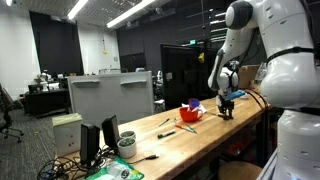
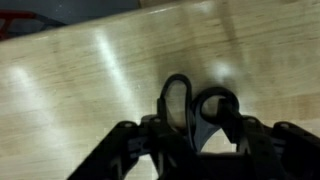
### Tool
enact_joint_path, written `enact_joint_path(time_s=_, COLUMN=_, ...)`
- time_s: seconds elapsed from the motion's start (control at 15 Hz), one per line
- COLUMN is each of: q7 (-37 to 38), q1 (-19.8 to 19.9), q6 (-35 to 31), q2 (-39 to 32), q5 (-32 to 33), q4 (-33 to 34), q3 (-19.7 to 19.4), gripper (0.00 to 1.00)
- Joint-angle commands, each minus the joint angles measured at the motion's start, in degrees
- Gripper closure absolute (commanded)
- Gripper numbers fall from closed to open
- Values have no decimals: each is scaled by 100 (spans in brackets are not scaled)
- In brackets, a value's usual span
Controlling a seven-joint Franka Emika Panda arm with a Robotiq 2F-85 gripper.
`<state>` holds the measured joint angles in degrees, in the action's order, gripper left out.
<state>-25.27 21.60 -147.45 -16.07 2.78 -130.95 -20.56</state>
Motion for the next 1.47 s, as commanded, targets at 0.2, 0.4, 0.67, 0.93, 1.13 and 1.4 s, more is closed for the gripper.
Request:
enact_joint_path(time_s=0.2, q7=91, q1=123, q6=25, q2=-177, q5=166, q4=146, q3=123, gripper=46)
enact_joint_path(time_s=0.4, q7=121, q1=110, q6=29, q2=-212, q5=197, q4=190, q3=121, gripper=46)
enact_joint_path(time_s=0.67, q7=234, q1=70, q6=14, q2=-200, q5=338, q4=210, q3=94, gripper=37)
enact_joint_path(time_s=0.93, q7=373, q1=48, q6=-6, q2=-197, q5=482, q4=211, q3=84, gripper=39)
enact_joint_path(time_s=1.13, q7=437, q1=41, q6=-14, q2=-191, q5=579, q4=187, q3=78, gripper=37)
enact_joint_path(time_s=1.4, q7=502, q1=23, q6=-27, q2=-161, q5=672, q4=157, q3=79, gripper=42)
